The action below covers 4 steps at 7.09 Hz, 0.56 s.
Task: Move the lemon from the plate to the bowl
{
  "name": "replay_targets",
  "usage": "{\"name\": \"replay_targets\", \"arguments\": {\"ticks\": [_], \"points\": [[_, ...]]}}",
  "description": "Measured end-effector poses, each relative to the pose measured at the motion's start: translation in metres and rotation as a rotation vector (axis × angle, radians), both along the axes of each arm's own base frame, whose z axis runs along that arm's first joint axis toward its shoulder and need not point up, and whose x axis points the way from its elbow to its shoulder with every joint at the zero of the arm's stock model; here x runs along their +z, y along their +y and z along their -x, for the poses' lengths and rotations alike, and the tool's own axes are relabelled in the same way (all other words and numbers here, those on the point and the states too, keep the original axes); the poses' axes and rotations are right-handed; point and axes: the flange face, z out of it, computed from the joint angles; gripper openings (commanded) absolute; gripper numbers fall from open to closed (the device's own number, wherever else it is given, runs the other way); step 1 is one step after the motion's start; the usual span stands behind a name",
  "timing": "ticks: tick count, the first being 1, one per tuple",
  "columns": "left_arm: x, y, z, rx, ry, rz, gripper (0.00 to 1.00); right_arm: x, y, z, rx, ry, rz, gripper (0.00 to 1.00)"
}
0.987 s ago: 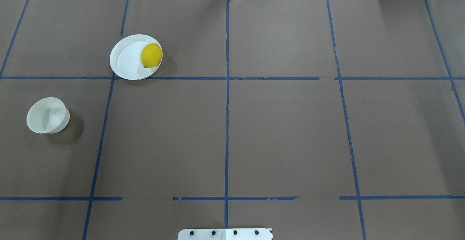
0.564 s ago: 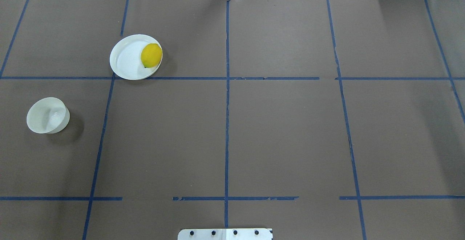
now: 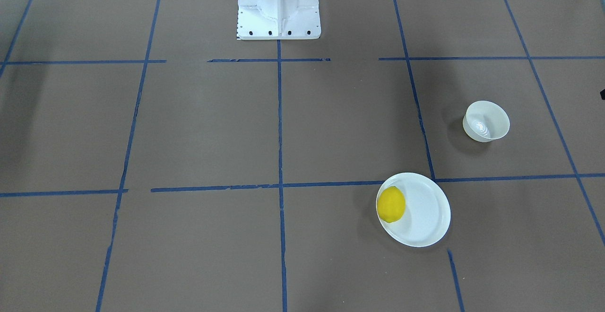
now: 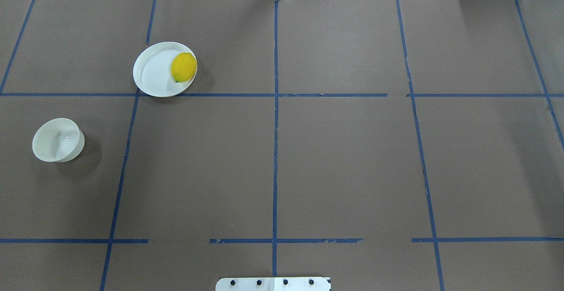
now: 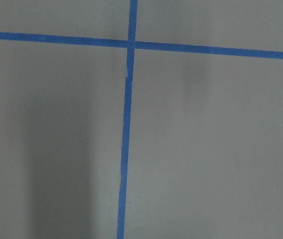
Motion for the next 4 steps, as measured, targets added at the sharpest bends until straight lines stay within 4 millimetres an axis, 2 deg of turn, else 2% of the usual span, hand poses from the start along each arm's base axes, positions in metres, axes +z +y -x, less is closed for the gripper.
{"name": "replay_targets", "arguments": {"ticks": [2,4], "points": [[-0.076,-0.046,-0.076,0.015,0.036,-0.025,1.00,0.000,0.000,0.000,0.000,0.000,0.000,1.00],[-0.156,-0.083,-0.178,-0.014,0.071,0.023,1.00,0.000,0.000,0.000,0.000,0.000,0.000,1.00]]}}
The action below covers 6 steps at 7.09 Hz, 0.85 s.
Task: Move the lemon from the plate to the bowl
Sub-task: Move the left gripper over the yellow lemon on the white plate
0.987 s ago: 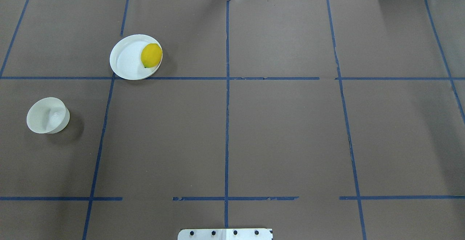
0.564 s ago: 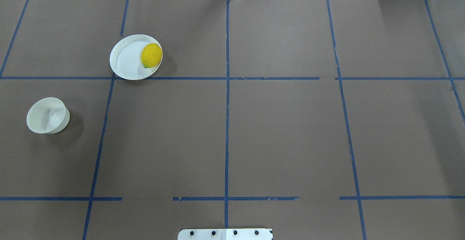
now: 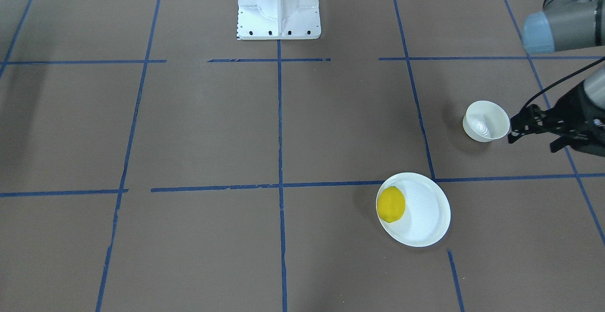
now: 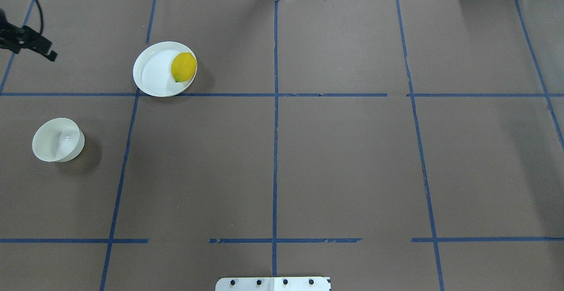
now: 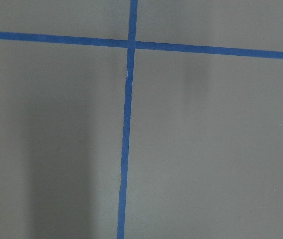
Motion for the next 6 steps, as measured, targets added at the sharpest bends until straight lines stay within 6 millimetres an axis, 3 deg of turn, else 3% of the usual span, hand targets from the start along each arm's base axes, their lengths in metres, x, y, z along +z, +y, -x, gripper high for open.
{"name": "replay_targets", "arguments": {"ticks": [2,6], "points": [[-0.054,-0.026,-0.086,-0.059,0.017,0.064,1.00,0.000,0.000,0.000,0.000,0.000,0.000,1.00],[-0.068,-0.065,-0.194,-0.157,0.030,0.046,1.00,0.000,0.000,0.000,0.000,0.000,0.000,1.00]]}}
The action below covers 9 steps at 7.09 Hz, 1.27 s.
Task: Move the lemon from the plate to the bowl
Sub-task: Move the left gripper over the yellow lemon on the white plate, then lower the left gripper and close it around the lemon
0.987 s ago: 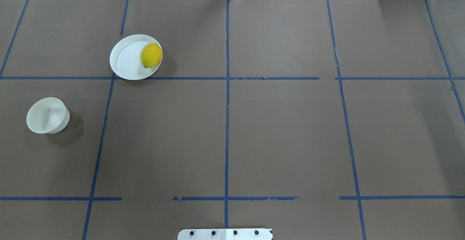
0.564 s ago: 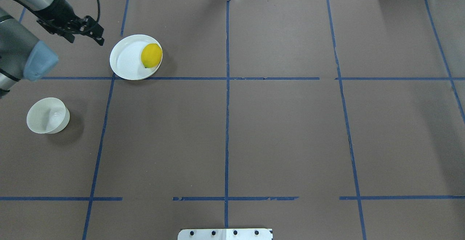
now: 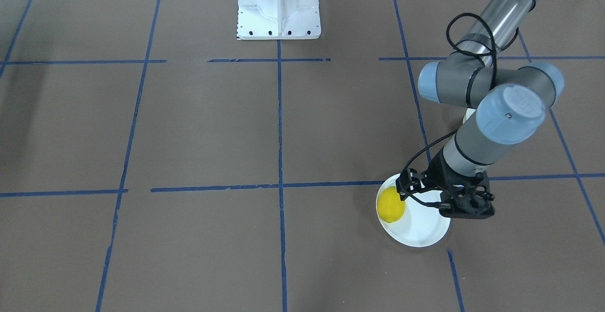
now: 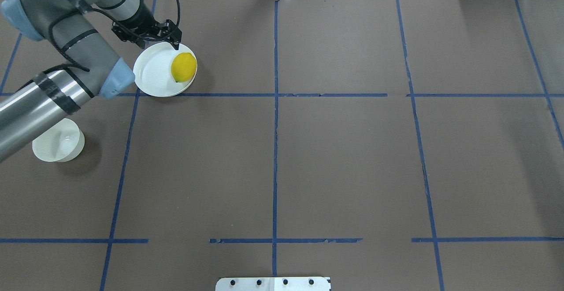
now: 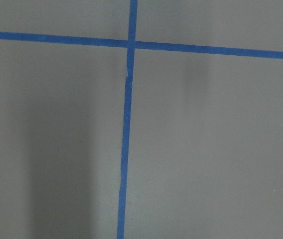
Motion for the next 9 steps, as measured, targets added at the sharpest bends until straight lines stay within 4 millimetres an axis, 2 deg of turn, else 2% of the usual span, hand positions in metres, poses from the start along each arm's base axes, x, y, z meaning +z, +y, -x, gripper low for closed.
{"name": "replay_targets", "arguments": {"ticks": [2,5,6,9], "points": [[0.016,0.001,-0.037,0.004,0.016,-0.021,1.00,0.000,0.000,0.000,0.000,0.000,0.000,1.00],[0.032,0.009,-0.064,0.020,0.025,-0.033,0.97,0.000,0.000,0.000,0.000,0.000,0.000,1.00],[0.033,0.012,-0.068,0.027,0.025,-0.033,0.62,0.000,0.000,0.000,0.000,0.000,0.000,1.00],[0.036,0.016,-0.072,0.036,0.024,-0.030,0.06,0.000,0.000,0.000,0.000,0.000,0.000,1.00]]}}
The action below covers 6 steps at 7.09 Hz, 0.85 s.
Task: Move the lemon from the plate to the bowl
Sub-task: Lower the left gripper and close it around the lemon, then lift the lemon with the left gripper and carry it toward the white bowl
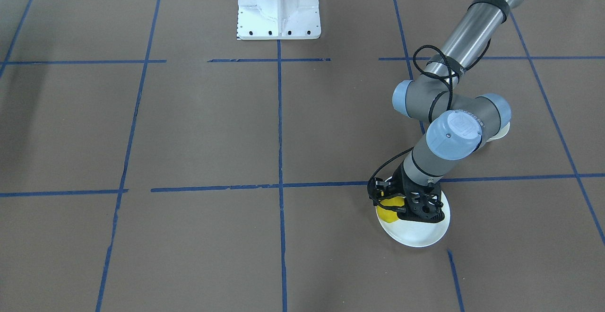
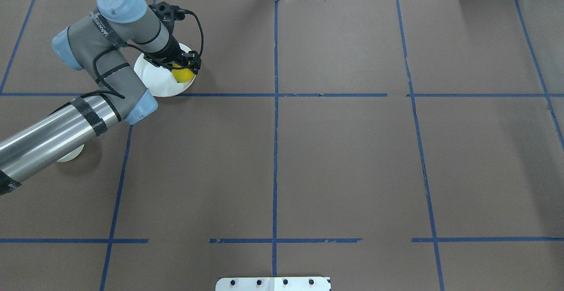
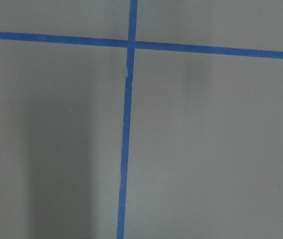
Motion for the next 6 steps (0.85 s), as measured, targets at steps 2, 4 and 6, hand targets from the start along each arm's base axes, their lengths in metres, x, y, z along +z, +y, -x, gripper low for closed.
{"name": "replay_targets", "arguments": {"ticks": [2,4,6], "points": [[-0.001,-0.011,0.020,-0.022,0.002,0.003,0.05,0.000,0.000,0.000,0.000,0.000,0.000,1.00],[0.002,-0.024,0.083,-0.070,0.015,0.020,0.06,0.000,0.000,0.000,0.000,0.000,0.000,1.00],[0.010,-0.003,0.167,-0.073,-0.020,-0.031,0.07,0.000,0.000,0.000,0.000,0.000,0.000,1.00]]}}
